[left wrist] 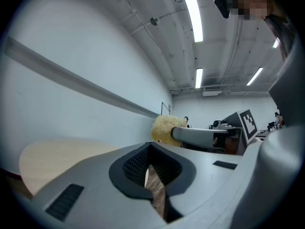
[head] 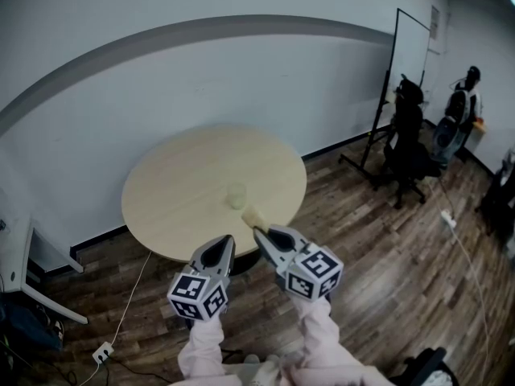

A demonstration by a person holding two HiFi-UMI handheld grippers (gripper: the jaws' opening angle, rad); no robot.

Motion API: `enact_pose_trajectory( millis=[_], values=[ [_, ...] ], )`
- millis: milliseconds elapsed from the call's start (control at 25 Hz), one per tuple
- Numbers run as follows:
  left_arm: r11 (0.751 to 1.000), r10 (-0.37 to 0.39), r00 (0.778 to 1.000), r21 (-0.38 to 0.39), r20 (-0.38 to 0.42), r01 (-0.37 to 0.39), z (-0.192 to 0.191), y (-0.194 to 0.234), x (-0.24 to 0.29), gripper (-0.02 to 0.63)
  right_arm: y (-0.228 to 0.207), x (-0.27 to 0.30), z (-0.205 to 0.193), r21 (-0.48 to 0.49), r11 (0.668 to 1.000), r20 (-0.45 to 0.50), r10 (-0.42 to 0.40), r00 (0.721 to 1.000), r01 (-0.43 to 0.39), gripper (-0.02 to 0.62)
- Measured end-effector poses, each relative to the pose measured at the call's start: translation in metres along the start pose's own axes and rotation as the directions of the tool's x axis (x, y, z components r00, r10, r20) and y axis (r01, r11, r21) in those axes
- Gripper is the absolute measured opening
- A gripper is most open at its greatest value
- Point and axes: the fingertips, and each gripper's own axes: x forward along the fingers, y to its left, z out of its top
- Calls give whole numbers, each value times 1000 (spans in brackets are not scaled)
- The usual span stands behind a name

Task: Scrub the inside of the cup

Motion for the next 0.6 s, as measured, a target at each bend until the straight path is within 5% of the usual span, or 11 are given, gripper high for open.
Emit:
enact_pose_trajectory(
  millis=[600],
  values=[
    [999,28,999,-26,-15,-29,-12,28,20,-8,-29,25,-10,22,1000,-15,10,1000,-10,28]
  ],
)
